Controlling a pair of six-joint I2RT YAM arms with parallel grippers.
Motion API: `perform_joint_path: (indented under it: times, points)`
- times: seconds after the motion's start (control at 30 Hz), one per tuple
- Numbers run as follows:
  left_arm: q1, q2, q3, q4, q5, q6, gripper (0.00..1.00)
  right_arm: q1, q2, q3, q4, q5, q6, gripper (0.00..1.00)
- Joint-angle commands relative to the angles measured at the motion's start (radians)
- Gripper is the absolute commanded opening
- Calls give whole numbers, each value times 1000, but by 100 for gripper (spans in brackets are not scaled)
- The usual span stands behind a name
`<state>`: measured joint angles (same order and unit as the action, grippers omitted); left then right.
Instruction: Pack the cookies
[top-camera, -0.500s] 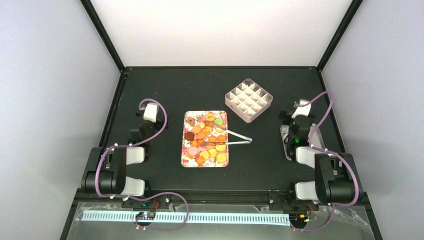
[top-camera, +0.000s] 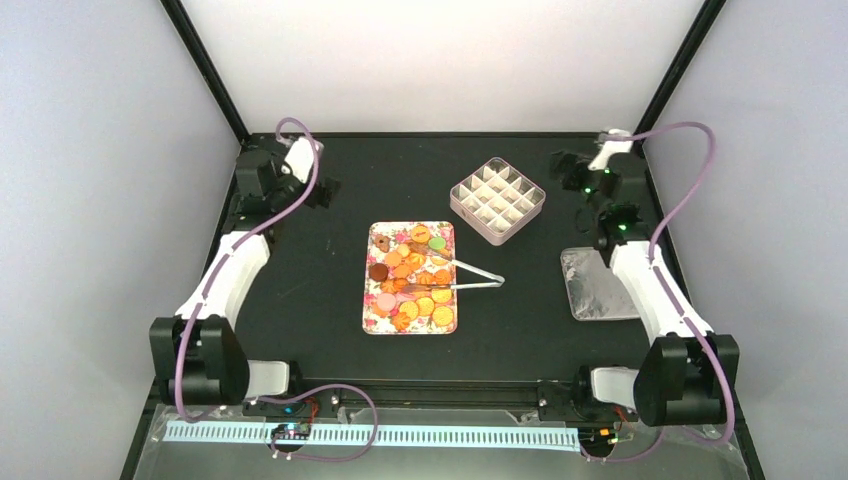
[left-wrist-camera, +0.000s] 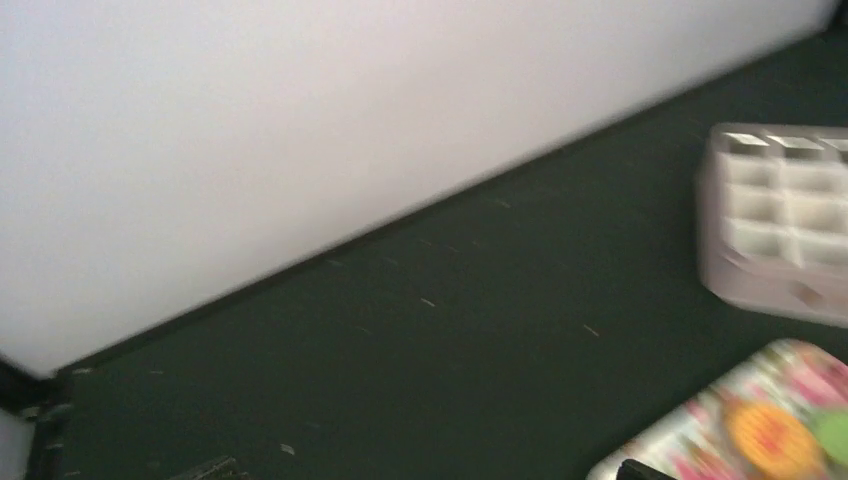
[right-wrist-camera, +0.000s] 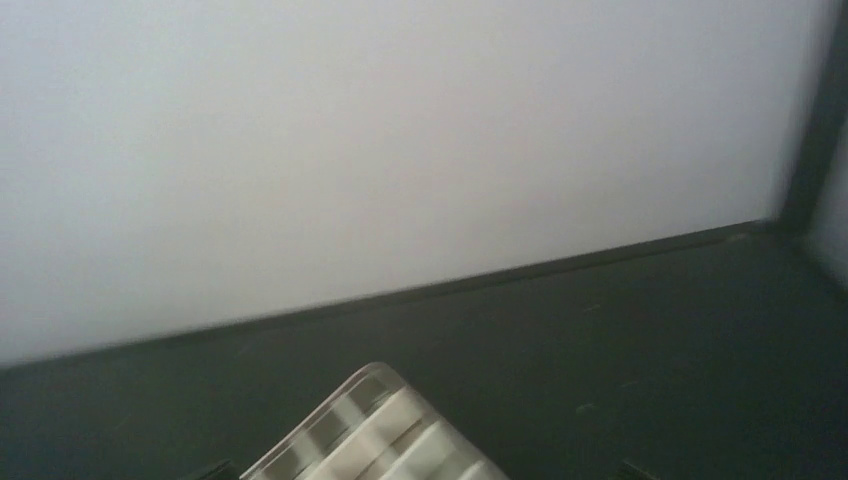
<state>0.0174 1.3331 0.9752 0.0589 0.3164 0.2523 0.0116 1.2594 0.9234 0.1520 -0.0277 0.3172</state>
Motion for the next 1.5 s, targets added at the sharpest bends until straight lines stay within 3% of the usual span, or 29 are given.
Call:
perform_joint_path:
  times: [0.0,0.07,0.23,0.5,0.7,1.0,1.27,1.47]
  points:
    - [-8,-55,-10,-335,320,198,99,162,-2,31,-195,-138,-86,100]
    - [-36,-81,16,-421,393,263,99,239,0,30,-227,-137,-113,100]
    - [-184,-70,57,-619,389,415,99,396,0,-26,-283,-161,-166,92]
    - [-395,-15,49,-724,336,537,97,482,73,-84,-379,-257,-216,78]
    - [-568,118,86,-684,228,548,83,484,-14,-149,-337,-189,-111,77]
    - [-734,328,221,-653,55,474,64,447,-141,-112,-461,-27,-51,78]
    - [-764,400,230,-632,32,451,48,302,-231,-148,-414,-168,30,77]
    - [-771,429,221,-637,30,452,38,290,-237,-151,-423,-183,31,75]
